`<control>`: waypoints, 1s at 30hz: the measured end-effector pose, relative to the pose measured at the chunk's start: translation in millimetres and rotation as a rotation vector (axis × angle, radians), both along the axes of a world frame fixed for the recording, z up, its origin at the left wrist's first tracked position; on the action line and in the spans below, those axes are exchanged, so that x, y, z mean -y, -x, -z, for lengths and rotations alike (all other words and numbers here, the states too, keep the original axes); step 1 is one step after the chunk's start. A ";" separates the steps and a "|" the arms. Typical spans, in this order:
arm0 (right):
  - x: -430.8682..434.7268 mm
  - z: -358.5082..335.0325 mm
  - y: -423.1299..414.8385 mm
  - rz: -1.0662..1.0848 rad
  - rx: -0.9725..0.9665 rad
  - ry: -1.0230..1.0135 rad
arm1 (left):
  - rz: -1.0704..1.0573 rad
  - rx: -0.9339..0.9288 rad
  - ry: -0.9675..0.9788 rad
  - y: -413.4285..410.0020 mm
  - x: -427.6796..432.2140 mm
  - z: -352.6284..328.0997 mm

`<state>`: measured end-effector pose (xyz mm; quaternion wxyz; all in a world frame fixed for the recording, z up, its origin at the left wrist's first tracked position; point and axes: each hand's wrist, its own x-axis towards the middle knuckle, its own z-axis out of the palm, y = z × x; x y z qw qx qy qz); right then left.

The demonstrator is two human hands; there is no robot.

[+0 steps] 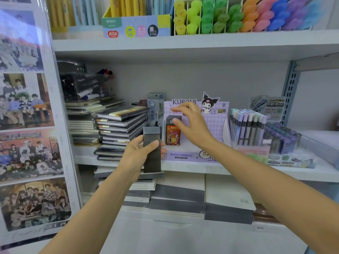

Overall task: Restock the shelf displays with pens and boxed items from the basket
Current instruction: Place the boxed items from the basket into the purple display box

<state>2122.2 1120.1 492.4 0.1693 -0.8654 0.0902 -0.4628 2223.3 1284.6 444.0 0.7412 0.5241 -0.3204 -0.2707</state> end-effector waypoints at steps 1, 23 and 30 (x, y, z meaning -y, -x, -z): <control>-4.3 -2.5 3.3 -0.074 0.046 -0.100 | 0.014 0.007 0.002 2.6 0.1 -2.2; -32.8 -11.5 34.5 -0.433 0.019 -0.829 | -0.050 0.362 -0.146 47.1 4.2 -20.6; -14.6 -19.0 44.6 -0.274 0.211 -0.704 | -0.412 0.944 -0.193 43.9 1.4 1.8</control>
